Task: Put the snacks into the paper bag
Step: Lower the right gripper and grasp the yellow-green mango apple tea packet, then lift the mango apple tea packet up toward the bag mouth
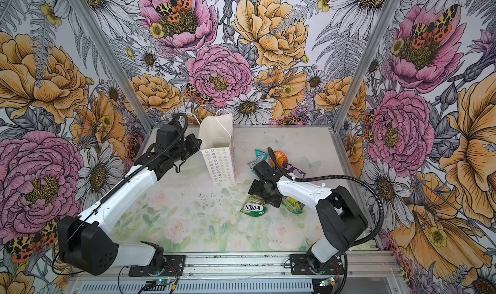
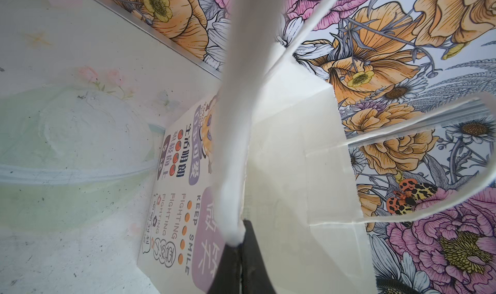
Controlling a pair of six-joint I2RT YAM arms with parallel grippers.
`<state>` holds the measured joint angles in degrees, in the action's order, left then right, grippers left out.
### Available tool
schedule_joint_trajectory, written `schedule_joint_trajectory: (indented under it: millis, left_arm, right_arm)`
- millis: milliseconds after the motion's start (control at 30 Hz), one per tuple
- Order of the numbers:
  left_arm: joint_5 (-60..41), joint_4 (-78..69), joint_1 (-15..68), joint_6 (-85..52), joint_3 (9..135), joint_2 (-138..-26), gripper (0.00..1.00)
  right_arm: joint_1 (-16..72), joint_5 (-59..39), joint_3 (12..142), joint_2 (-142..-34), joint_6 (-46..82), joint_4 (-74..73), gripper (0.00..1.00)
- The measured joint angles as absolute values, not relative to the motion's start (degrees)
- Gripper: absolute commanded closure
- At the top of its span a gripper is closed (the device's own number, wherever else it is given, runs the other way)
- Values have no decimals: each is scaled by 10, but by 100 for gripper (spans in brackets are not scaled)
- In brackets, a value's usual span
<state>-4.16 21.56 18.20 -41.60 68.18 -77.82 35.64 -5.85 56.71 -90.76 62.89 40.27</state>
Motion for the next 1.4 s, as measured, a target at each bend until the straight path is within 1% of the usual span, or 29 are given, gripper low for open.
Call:
schedule_joint_trajectory:
  millis: [200,367,533,633,767,933,1167,1200,1400]
  left_arm:
    - [-43,216,182,-416,682,-778,100]
    - [-43,216,182,-416,682,-778,100]
    - [-43,216,182,-415,682,-778,100]
    - [-43,216,183,-415,682,-778,100]
    - [-43,216,182,-415,682,-778,100]
    - [-43,216,184,-415,682,-778,100]
    - [-43,216,184,-415,682,-778,100]
    - [-43,216,184,-415,682,-778,100]
    - [-43,216,185,-415,682,-778,100]
  right_arm:
    - [356,-69,567,-935,617,382,3]
    - [356,-83,569,-961,605,370,9]
    - [356,-90,575,-968,594,368,22]
    - [356,-90,577,-968,587,368,27]
    - [356,-87,580,-967,575,367,40]
    - [356,-83,580,-956,565,368,49]
    - [356,-78,589,-938,532,369,72]
    - [356,-78,592,-938,525,369,73]
    - [355,-79,616,-926,483,371,75]
